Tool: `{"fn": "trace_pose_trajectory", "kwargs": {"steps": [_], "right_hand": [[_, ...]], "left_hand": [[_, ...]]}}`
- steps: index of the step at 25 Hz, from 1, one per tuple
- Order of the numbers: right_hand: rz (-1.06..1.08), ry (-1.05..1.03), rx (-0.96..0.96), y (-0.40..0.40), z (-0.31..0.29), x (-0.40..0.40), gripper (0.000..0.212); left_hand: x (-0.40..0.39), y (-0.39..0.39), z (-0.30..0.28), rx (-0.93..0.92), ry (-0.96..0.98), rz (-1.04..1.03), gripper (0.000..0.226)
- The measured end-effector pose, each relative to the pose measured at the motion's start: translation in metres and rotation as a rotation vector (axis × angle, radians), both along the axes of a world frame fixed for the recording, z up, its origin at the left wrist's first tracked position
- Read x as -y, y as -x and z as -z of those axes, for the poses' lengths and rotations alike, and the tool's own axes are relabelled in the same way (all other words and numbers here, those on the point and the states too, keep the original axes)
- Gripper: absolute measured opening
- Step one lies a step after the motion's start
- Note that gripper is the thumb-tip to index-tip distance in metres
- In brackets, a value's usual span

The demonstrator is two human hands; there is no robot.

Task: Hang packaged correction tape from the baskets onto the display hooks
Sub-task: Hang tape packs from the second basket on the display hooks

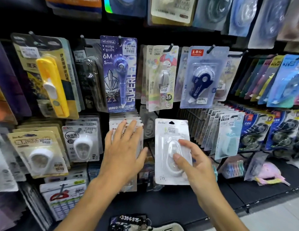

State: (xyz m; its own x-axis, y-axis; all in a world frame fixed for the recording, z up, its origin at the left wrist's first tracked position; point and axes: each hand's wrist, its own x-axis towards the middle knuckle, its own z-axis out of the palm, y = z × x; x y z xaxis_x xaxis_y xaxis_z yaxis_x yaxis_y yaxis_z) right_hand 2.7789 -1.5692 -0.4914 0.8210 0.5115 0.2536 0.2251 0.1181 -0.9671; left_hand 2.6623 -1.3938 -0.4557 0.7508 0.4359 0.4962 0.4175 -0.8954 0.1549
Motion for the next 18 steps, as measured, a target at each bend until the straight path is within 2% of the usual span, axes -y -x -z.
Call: {"fn": "trace_pose_trajectory", "kwargs": {"steps": [3,9,12,18], "right_hand": [[-0.060,0.082,0.069,0.001,-0.007,-0.001,0.037],[0.015,0.027,0.020,0.006,-0.006,0.002,0.036],[0.055,0.064,-0.001,0.008,-0.007,0.004,0.035],[-0.105,-0.024,0.059,0.024,-0.015,0.010,0.029]], "left_hand": [[-0.006,-0.002,0.007,-0.111,-0.091,-0.029,0.070],[-0.014,0.000,0.015,-0.132,-0.137,-0.006,0.079],[-0.014,0.001,0.015,-0.122,-0.128,0.005,0.078],[-0.017,0.002,0.016,-0.102,-0.133,0.027,0.081]]}}
